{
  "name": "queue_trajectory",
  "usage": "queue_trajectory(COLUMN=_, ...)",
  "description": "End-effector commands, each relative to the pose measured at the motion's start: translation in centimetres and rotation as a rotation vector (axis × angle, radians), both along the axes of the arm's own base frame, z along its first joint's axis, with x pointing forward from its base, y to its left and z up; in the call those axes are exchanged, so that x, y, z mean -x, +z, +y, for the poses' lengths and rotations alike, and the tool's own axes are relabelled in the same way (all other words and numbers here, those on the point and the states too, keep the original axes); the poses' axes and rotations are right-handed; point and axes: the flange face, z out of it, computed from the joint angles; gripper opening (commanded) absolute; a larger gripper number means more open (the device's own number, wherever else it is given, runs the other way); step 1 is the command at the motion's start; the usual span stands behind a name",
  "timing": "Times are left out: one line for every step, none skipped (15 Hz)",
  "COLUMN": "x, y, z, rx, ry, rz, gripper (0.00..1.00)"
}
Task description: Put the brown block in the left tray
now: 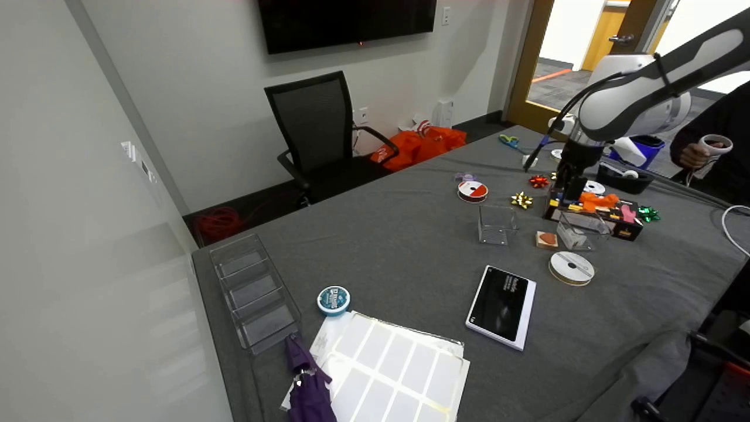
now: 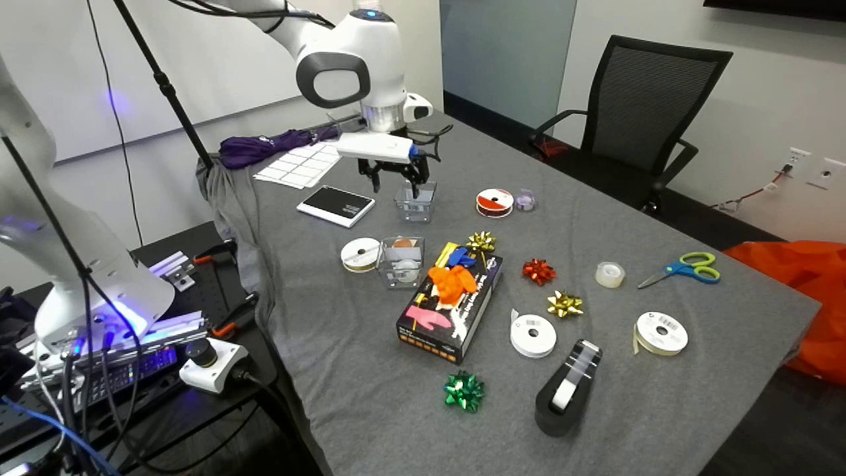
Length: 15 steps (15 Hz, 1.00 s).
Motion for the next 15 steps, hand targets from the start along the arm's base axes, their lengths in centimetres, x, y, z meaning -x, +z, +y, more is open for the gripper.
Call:
queue_trajectory(x=-0.8, y=-2.9, z=-2.7, rx=0.033, ry=0.0, rz=-0.032, gripper=1.0)
queue_trajectory(x=-0.8, y=-3.5, z=-3.2, rx=0.036, ry=-0.009, rz=-0.039, gripper=1.0)
queue_trajectory(x=-0.9, y=-4.3, z=-3.7, rx=0.037, ry=-0.018, rz=-0.043, gripper=1.0)
queue_trajectory(x=-0.9, y=-5.1, z=-4.0, rx=0.04, ry=-0.025, rz=-0.044, gripper=1.0)
queue_trajectory(x=-1.0, y=-5.8, z=-4.2, rx=0.044, ry=-0.022, rz=-0.03, gripper=1.0)
queue_trajectory(x=-1.0, y=-6.5, z=-4.1, rx=0.049, ry=-0.01, rz=-0.009, gripper=1.0)
queue_trajectory(x=-1.0, y=-7.2, z=-3.9, rx=0.06, ry=-0.002, rz=0.018, gripper=1.0)
queue_trajectory(x=-0.9, y=-7.7, z=-3.6, rx=0.068, ry=0.009, rz=0.036, gripper=1.0)
queue_trajectory(x=-0.8, y=-8.3, z=-3.2, rx=0.074, ry=0.023, rz=0.054, gripper=1.0)
queue_trajectory(x=-0.7, y=-8.8, z=-2.8, rx=0.077, ry=0.039, rz=0.063, gripper=1.0)
queue_trajectory(x=-0.7, y=-9.3, z=-2.4, rx=0.077, ry=0.052, rz=0.069, gripper=1.0)
queue_trajectory(x=-0.7, y=-9.6, z=-2.0, rx=0.075, ry=0.065, rz=0.071, gripper=1.0)
queue_trajectory(x=-0.7, y=-10.0, z=-1.6, rx=0.067, ry=0.079, rz=0.072, gripper=1.0)
queue_trajectory(x=-0.8, y=-10.2, z=-1.1, rx=0.063, ry=0.085, rz=0.073, gripper=1.0)
queue_trajectory(x=-0.9, y=-10.3, z=-0.8, rx=0.059, ry=0.09, rz=0.075, gripper=1.0)
